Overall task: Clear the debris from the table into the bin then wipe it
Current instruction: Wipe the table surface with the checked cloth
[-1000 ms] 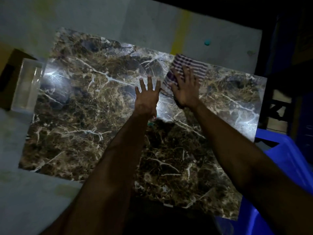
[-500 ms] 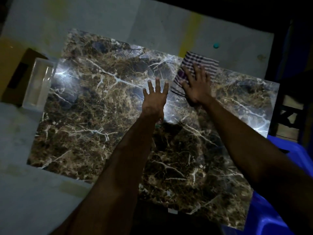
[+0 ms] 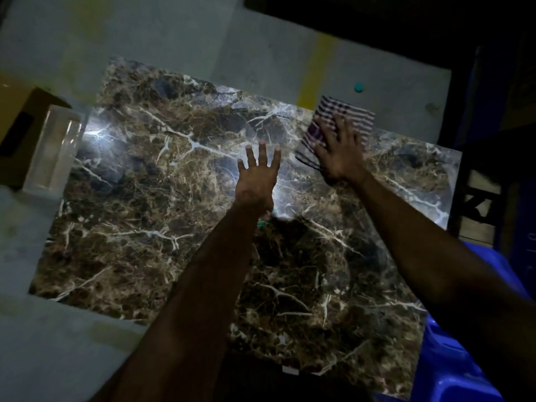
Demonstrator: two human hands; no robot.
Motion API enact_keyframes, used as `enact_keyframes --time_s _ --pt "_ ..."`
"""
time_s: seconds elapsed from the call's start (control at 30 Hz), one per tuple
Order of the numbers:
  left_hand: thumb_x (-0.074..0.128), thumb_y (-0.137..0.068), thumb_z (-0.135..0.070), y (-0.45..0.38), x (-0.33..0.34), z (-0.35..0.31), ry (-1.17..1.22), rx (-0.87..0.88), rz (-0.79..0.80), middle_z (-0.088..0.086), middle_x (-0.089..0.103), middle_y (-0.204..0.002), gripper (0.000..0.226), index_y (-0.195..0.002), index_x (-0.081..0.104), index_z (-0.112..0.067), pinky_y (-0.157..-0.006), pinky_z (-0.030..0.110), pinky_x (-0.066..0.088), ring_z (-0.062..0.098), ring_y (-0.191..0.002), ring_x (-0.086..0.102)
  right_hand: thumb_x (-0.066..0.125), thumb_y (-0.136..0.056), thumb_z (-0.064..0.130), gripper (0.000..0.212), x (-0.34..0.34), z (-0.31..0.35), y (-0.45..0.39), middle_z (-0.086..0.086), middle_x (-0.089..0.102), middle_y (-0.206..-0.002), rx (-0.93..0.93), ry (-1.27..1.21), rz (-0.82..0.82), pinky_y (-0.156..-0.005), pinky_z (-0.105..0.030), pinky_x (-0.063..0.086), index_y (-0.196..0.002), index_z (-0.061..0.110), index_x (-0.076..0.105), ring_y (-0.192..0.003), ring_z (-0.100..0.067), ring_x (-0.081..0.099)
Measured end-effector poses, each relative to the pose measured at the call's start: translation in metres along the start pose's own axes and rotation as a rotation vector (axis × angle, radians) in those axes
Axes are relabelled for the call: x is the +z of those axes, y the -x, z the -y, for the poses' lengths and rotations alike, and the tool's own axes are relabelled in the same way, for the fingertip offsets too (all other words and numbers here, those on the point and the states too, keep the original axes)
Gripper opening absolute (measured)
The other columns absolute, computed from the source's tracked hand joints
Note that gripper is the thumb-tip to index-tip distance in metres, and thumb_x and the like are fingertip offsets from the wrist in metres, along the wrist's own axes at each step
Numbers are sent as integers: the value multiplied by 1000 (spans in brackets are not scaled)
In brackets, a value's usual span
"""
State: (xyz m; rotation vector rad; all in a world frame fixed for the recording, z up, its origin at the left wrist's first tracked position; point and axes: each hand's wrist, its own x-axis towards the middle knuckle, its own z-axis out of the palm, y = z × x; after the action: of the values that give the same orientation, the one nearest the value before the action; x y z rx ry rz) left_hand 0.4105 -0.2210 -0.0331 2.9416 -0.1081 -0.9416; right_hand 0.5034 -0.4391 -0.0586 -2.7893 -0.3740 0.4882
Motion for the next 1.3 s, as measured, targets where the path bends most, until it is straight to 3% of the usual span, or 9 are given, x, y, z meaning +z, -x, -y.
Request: enact_keyframes --time_s 0.13,0.27,0.5,0.67,0.8,0.97,1.1,1.2,1.3 --pt "88 -76 -36 -2 -1 0 -1 -4 4 25 -18 -167 136 -162 -15 -17 -118 70 17 56 -151 -9 23 -106 60 62 18 44 7 -4 -3 -174 -65 -25 11 -124 -53 -8 -164 41 11 -159 -32 -9" --pt "93 -68 -40 0 -2 -1 -6 -3 11 25 -20 -167 147 -161 -18 -15 -119 69 14 57 -151 -11 25 -105 61 61 25 22 39 3 -1 -174 -227 14 63 -125 -53 1 -162 47 11 -160 -26 -6" --pt "88 -75 -28 -1 1 -1 14 -1 -17 24 -20 -167 137 -161 -19 -16 -120 70 14 57 -151 -11 20 -101 65 67 6 19 2 -1 -3 -174 30 -8 -2 -126 -54 -2 -163 44 9 -159 -32 -6" --pt "86 -76 -29 0 0 0 8 -2 -17 24 -16 -168 131 -162 -12 -16 -120 70 16 56 -151 -9 15 -104 58 64 26 59 -5 -3 -4 -174 -79 -6 11 -126 -56 -3 -164 39 10 -159 -31 -9" --pt "90 -71 -31 0 -1 -1 8 -2 -1 24 -18 -167 142 -161 -18 -15 -120 69 14 56 -151 -11 21 -106 58 59 31 24 31 1 1 -174 -213 29 38 -125 -57 6 -163 46 12 -160 -29 0" --pt "94 -68 -33 -1 -1 0 22 -1 15 24 -21 -166 147 -161 -18 -16 -121 69 13 56 -151 -12 20 -101 67 64 4 -32 33 -2 6 -174 -1 41 14 -125 -57 10 -162 46 13 -159 -33 6" --pt "96 -64 -35 0 0 1 19 -2 17 24 -22 -166 151 -161 -19 -16 -120 69 12 56 -151 -13 16 -98 68 71 -6 -18 0 -6 4 -174 134 -24 -16 -126 -56 4 -163 42 13 -159 -37 2" --pt "95 -65 -37 0 -1 1 8 -8 12 24 -19 -167 151 -161 -19 -17 -120 69 15 56 -151 -11 10 -97 66 74 6 11 0 -8 -1 -174 128 -38 -5 -127 -56 0 -165 38 9 -159 -37 -5" --pt "96 -63 -42 0 -2 0 0 -4 6 23 -17 -168 152 -161 -18 -18 -119 69 17 56 -151 -10 17 -102 60 66 21 22 31 -5 -1 -174 -26 -34 18 -125 -57 -1 -164 40 11 -159 -34 -6"
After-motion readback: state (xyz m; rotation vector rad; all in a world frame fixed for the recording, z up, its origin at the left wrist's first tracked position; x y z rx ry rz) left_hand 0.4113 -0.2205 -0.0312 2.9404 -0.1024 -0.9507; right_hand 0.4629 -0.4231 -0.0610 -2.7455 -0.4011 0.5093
